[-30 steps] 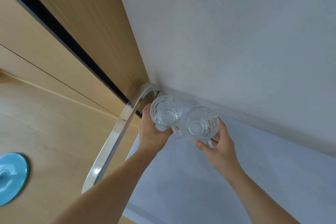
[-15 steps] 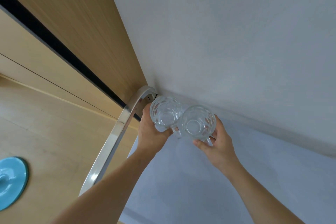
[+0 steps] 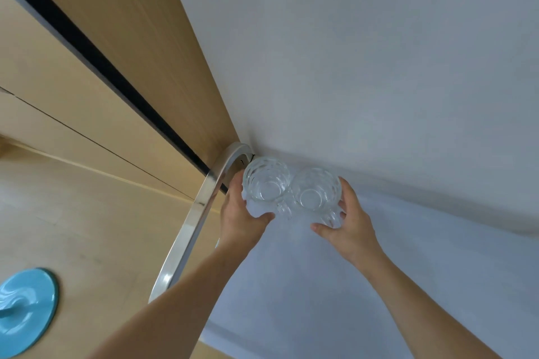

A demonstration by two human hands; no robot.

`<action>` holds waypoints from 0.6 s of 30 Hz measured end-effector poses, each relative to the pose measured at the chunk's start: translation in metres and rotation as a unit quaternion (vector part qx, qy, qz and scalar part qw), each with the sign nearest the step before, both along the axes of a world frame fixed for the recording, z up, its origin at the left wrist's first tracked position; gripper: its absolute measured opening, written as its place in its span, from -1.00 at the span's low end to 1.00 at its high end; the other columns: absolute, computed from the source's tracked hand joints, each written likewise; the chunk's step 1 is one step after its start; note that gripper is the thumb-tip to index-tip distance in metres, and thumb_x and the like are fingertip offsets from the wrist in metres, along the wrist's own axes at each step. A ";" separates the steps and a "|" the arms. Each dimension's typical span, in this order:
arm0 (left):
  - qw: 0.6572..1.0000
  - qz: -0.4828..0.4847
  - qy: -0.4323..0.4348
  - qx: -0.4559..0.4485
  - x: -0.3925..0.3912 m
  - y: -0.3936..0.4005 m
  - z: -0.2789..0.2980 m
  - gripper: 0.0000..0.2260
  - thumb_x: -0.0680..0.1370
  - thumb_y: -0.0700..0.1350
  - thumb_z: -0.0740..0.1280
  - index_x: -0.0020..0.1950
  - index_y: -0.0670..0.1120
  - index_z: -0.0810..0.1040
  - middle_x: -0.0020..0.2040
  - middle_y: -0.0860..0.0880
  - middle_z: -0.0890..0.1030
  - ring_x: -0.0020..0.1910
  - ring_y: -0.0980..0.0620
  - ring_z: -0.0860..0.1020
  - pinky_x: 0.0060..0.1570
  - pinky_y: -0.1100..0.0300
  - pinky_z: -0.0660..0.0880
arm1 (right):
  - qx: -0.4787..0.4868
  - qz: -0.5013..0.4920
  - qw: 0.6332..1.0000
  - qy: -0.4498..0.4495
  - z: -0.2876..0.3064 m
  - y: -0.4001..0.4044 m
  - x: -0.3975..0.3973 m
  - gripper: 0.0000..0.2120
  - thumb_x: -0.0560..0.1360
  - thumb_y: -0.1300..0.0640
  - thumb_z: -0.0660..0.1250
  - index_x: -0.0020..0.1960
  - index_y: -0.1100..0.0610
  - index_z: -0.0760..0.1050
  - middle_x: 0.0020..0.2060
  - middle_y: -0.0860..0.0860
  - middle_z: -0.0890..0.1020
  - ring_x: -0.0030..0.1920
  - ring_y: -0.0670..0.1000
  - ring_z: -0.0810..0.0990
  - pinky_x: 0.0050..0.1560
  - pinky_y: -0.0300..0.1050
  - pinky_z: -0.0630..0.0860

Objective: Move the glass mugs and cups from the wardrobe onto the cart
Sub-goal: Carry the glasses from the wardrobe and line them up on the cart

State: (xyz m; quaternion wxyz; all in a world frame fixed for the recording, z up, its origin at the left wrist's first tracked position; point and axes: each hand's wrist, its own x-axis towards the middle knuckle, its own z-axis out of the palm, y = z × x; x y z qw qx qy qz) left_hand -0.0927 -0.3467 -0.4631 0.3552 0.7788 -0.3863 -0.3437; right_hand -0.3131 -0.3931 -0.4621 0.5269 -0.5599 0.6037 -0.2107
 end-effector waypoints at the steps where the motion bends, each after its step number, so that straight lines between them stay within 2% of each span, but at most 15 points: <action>1: 1.000 -0.006 -0.011 0.008 0.000 0.003 0.003 -0.10 0.31 -0.18 0.60 0.45 0.36 0.22 0.23 0.31 0.51 0.22 0.25 0.51 0.02 0.33 0.46 | -0.008 -0.004 1.000 0.010 0.005 0.004 0.000 0.05 0.33 0.18 0.64 0.61 -0.15 0.10 0.49 -0.10 0.38 0.49 -0.03 0.34 0.46 -0.07 0.31; 3: 0.999 -0.021 -0.035 0.023 -0.001 0.010 0.013 -0.09 0.36 -0.17 0.57 0.49 0.33 0.13 0.26 0.25 0.48 0.26 0.09 0.50 0.12 0.15 0.49 | -0.026 -0.014 0.999 0.030 0.017 0.013 -0.001 0.05 0.33 0.15 0.64 0.61 -0.13 0.09 0.53 -0.10 0.31 0.52 -0.02 0.29 0.50 -0.05 0.27; 5: 0.998 -0.034 -0.051 0.027 -0.003 0.019 0.026 -0.09 0.40 -0.14 0.55 0.52 0.31 0.07 0.37 0.19 0.43 0.36 0.02 0.44 0.26 0.01 0.49 | -0.046 -0.024 0.997 0.051 0.033 0.023 -0.002 0.04 0.34 0.11 0.64 0.61 -0.14 0.08 0.55 -0.12 0.28 0.53 -0.04 0.27 0.48 -0.09 0.25; 10: 0.993 -0.078 -0.084 -0.028 -0.009 0.042 0.073 -0.20 0.43 -0.05 0.54 0.52 0.24 0.15 0.46 0.17 0.39 0.41 0.01 0.42 0.34 -0.03 0.46 | -0.113 -0.036 0.987 0.106 0.081 0.058 -0.003 -0.01 0.36 0.07 0.62 0.62 -0.03 0.12 0.56 -0.07 0.27 0.54 -0.04 0.23 0.39 -0.28 0.12; 12: 0.988 -0.100 -0.112 -0.045 -0.005 0.051 0.096 -0.25 0.48 0.00 0.51 0.58 0.14 0.20 0.53 0.10 0.35 0.50 0.01 0.32 0.46 -0.01 0.35 | -0.137 -0.040 0.982 0.120 0.103 0.074 -0.002 -0.04 0.38 0.05 0.61 0.61 -0.02 0.14 0.56 -0.06 0.28 0.54 -0.04 0.24 0.37 -0.30 0.11; 15: 0.974 -0.148 -0.155 -0.080 0.003 0.062 0.134 -0.30 0.54 0.04 0.45 0.61 0.05 0.21 0.59 0.04 0.25 0.59 0.01 0.15 0.56 -0.01 0.18 | -0.169 -0.025 0.974 0.147 0.138 0.096 -0.001 -0.07 0.41 0.01 0.58 0.62 -0.01 0.12 0.57 -0.04 0.25 0.56 -0.02 0.21 0.47 -0.21 0.14; 18: 0.955 -0.197 -0.197 -0.103 0.008 0.071 0.172 -0.33 0.57 0.11 0.39 0.61 0.10 0.18 0.63 -0.01 0.18 0.62 -0.05 0.04 0.57 -0.03 0.07 | -0.186 -0.001 0.966 0.180 0.170 0.120 -0.001 -0.08 0.45 -0.04 0.54 0.63 0.00 0.09 0.60 0.01 0.19 0.59 0.02 0.14 0.55 -0.01 0.14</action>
